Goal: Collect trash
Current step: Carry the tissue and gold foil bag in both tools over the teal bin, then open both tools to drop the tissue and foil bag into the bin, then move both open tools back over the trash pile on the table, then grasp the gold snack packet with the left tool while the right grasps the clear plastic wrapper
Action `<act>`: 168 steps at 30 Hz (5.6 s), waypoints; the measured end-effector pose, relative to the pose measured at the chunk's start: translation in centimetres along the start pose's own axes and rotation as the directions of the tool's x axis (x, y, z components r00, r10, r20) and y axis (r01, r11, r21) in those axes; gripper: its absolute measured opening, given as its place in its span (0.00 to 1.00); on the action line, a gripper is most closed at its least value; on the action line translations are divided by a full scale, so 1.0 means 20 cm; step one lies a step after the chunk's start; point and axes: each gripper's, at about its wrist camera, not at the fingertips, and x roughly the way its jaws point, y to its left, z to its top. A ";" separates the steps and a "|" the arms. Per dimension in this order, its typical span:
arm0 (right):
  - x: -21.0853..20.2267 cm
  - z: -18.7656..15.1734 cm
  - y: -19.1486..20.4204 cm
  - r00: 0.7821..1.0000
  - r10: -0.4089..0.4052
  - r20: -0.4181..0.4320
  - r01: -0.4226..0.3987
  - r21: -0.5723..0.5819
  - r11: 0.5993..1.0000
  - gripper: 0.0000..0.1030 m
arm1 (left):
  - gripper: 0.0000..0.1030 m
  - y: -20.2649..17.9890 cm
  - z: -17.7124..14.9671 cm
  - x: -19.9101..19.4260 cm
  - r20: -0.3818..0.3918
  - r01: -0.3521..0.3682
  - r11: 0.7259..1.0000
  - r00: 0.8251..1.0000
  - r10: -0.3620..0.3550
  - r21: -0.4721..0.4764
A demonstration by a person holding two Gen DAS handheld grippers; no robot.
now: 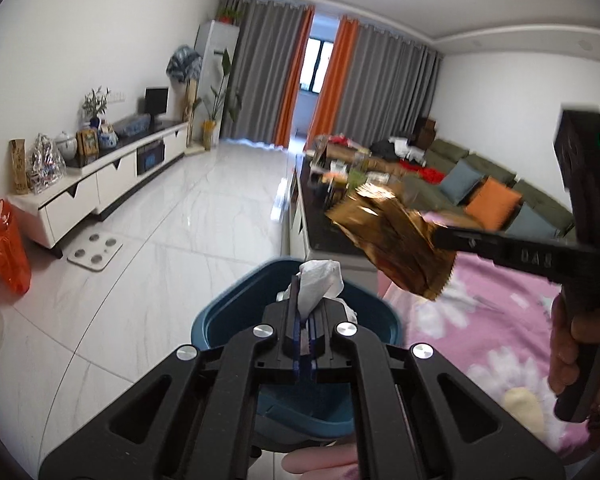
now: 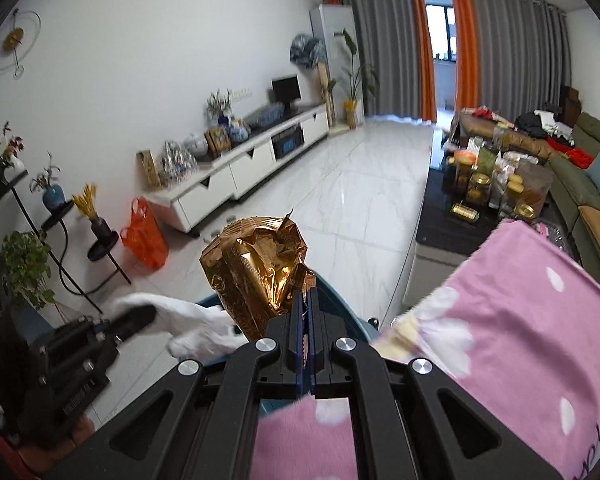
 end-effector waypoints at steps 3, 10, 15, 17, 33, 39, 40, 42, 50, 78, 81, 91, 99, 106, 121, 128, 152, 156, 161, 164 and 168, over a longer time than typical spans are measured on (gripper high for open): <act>0.13 0.02 0.01 0.998 -0.010 -0.057 0.011 0.006 1.000 0.01 | 0.03 -0.01 -0.04 0.16 -0.053 -0.012 1.000 0.999 0.012 0.005; 0.36 -0.01 0.06 0.981 -0.041 -0.188 0.040 -0.009 0.999 0.01 | 0.03 -0.04 -0.14 0.43 -0.138 -0.003 0.999 0.990 -0.002 -0.037; 0.45 -0.05 0.09 0.966 -0.069 -0.249 0.061 -0.041 0.997 0.01 | 0.03 -0.02 -0.16 0.56 -0.166 -0.010 1.000 0.986 0.005 -0.029; 0.48 -0.06 0.09 0.960 -0.073 -0.272 0.064 -0.044 0.997 0.01 | 0.03 -0.02 -0.18 0.61 -0.179 -0.013 0.999 0.984 0.008 -0.030; 0.48 -0.05 0.03 0.960 -0.094 -0.263 0.088 -0.034 0.996 0.48 | 0.52 -0.03 -0.17 0.65 -0.154 -0.014 0.998 0.988 0.005 -0.057; 0.28 0.01 0.00 0.986 -0.081 -0.148 0.083 0.010 0.996 0.92 | 0.91 -0.01 -0.12 0.48 -0.071 -0.015 0.995 0.997 0.008 -0.102; 0.23 0.02 -0.01 0.989 -0.077 -0.123 0.079 0.017 0.997 0.93 | 0.95 -0.01 -0.11 0.45 -0.058 -0.022 0.994 0.998 0.016 -0.103; 0.15 0.03 -0.02 0.994 -0.077 -0.083 0.078 0.018 0.997 0.93 | 0.94 0.00 -0.09 0.38 -0.035 -0.029 0.993 0.999 0.025 -0.112; -0.18 -0.03 -0.06 0.993 -0.104 0.048 0.104 0.008 0.995 0.93 | 0.95 -0.01 -0.04 0.10 0.013 -0.071 0.990 0.997 0.073 -0.124; -1.46 -0.92 -0.43 0.796 -0.420 0.436 0.324 0.279 0.904 0.93 | 0.95 -1.07 -0.26 -0.65 0.144 0.352 0.897 0.906 -0.399 0.268; -1.57 -1.07 -0.45 0.753 -0.498 0.429 0.388 0.322 0.864 0.93 | 0.95 -1.20 -0.31 -0.71 0.107 0.376 0.866 0.897 -0.429 0.329; -1.79 -1.38 -0.42 0.624 -0.694 0.359 0.589 0.367 0.720 0.93 | 0.95 -1.48 -0.50 -0.83 0.041 0.461 0.790 0.853 -0.520 0.404; -1.86 -1.54 -0.41 0.603 -0.732 0.318 0.617 0.396 0.680 0.93 | 0.95 -1.58 -0.59 -0.83 -0.005 0.503 0.756 0.834 -0.552 0.419; -1.82 -1.56 -0.53 0.622 -0.751 0.221 0.626 0.436 0.647 0.93 | 0.95 -1.68 -0.63 -0.72 -0.072 0.530 0.726 0.826 -0.559 0.439; -1.67 -1.56 -0.88 0.707 -0.706 0.048 0.586 0.519 0.622 0.76 | 0.95 -2.04 -0.66 -0.33 -0.185 0.555 0.676 0.820 -0.541 0.484; -1.64 -1.53 -0.92 0.725 -0.688 0.040 0.571 0.523 0.632 0.74 | 0.95 -2.17 -0.67 -0.18 -0.252 0.579 0.666 0.812 -0.527 0.471; -1.55 -1.50 -0.97 0.762 -0.647 0.004 0.549 0.525 0.650 0.55 | 0.32 -2.11 -0.65 0.00 -0.284 0.634 0.699 0.773 -0.567 0.330; -1.54 -1.50 -0.99 0.768 -0.640 0.003 0.542 0.529 0.653 0.40 | 0.29 -2.10 -0.64 -0.03 -0.275 0.642 0.691 0.767 -0.580 0.331; -1.52 -1.50 -1.02 0.787 -0.617 -0.006 0.521 0.543 0.659 0.28 | 0.27 -2.05 -0.62 -0.05 -0.285 0.656 0.689 0.754 -0.591 0.308; -1.50 -1.50 -1.03 0.800 -0.599 -0.018 0.509 0.550 0.662 0.03 | 0.23 -2.04 -0.59 -0.07 -0.279 0.663 0.686 0.748 -0.602 0.299; -1.54 -1.50 -1.01 0.787 -0.617 0.006 0.507 0.562 0.653 0.01 | 0.22 -2.02 -0.55 -0.06 -0.310 0.700 0.681 0.710 -0.633 0.213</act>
